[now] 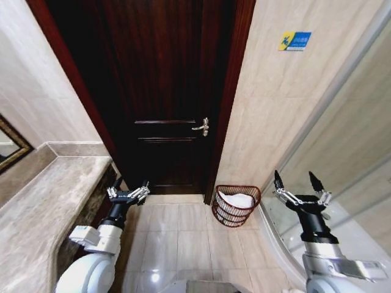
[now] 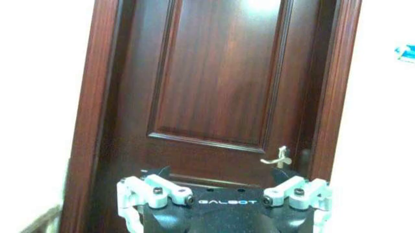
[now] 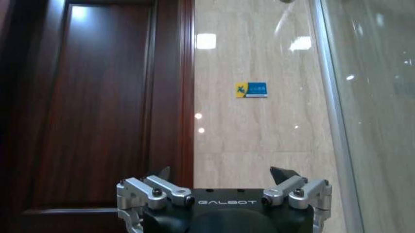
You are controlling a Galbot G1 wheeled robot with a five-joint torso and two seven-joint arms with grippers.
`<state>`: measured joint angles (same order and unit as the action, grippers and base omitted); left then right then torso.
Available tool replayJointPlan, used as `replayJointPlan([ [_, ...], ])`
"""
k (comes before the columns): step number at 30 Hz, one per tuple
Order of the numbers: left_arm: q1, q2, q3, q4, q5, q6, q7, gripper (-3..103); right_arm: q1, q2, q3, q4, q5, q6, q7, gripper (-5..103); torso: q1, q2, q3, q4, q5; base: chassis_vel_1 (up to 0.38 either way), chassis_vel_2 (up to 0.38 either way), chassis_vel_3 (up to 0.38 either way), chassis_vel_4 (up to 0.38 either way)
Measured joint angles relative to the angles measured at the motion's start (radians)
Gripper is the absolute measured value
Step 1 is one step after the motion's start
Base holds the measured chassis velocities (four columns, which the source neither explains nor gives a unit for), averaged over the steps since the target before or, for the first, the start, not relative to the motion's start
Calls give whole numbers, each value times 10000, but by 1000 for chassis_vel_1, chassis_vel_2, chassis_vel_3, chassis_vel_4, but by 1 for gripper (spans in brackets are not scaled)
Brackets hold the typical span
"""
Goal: Discard the used towel into the hamper.
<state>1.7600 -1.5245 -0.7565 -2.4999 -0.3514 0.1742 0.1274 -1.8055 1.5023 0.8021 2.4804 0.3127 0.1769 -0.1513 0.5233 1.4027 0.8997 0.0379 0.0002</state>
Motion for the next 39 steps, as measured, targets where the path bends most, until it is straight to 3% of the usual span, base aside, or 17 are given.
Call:
replayJointPlan([
  [13, 4, 0, -1, 0, 0, 0, 0, 100, 99, 107, 5, -530, -109, 521, -280, 100, -11, 6, -4, -5, -6, 199, -167, -205, 189],
  [20, -2, 0, 0, 0, 0, 0, 1, 100, -86, 192, 30, -643, -161, 924, -372, 100, 11, -4, 4, 2, 1, -63, -3, 34, -49],
  [36, 0, 0, 1, 0, 0, 0, 1, 100, -368, -71, 1212, -813, 798, 1593, -137, 100, -2, 1, -1, -2, -1, -72, -82, -80, -81],
  [39, 0, 0, 0, 0, 0, 0, 1, 100, -426, 67, 1338, -1241, 922, 2004, -254, 100, -1, 1, -1, -2, -1, -135, -113, -103, -135],
])
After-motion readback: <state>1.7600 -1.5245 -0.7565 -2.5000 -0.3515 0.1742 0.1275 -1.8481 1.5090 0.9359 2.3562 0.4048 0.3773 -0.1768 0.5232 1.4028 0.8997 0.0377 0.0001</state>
